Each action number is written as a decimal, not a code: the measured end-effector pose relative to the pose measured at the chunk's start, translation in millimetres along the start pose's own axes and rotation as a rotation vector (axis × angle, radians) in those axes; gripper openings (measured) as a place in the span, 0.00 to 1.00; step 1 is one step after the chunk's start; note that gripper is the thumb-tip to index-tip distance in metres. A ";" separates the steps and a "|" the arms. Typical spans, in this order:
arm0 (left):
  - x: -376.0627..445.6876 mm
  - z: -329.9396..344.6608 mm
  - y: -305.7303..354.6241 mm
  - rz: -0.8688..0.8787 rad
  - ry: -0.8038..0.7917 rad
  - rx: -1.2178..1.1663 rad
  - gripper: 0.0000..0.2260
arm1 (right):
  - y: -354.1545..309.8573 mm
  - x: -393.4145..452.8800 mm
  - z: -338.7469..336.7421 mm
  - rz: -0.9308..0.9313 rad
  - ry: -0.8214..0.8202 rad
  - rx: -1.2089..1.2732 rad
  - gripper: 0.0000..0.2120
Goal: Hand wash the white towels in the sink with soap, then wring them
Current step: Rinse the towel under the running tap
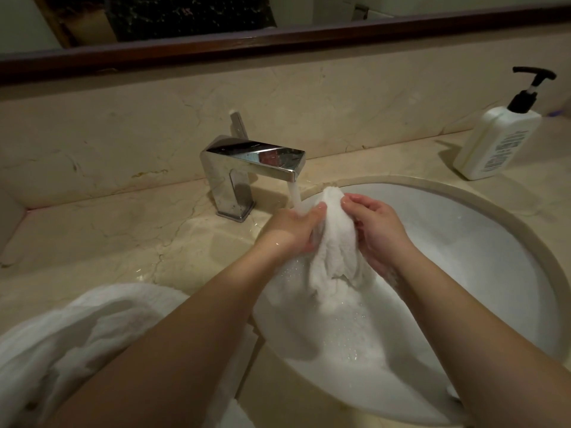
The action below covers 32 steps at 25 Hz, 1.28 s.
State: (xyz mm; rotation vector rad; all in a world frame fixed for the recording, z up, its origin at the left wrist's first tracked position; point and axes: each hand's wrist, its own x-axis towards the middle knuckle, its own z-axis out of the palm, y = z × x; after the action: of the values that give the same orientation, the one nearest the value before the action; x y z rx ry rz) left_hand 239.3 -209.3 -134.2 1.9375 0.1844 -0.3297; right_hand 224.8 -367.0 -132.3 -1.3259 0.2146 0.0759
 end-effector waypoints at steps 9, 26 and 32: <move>9.8 4.5 -15.2 -0.193 -0.020 -0.369 0.24 | 1.8 2.7 -0.6 -0.021 -0.032 -0.046 0.13; -11.9 2.8 5.9 0.252 0.166 0.338 0.18 | 1.2 -1.4 -13.3 -0.220 -0.040 -0.263 0.11; -2.4 5.2 12.8 -0.002 0.181 -0.373 0.17 | -0.7 -9.4 -20.3 -0.043 -0.175 -0.606 0.18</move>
State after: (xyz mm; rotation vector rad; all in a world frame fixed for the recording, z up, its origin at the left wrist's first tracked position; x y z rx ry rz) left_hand 240.0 -219.0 -123.9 1.5960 0.3412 -0.1100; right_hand 213.4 -386.2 -134.3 -1.9147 0.0080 0.2331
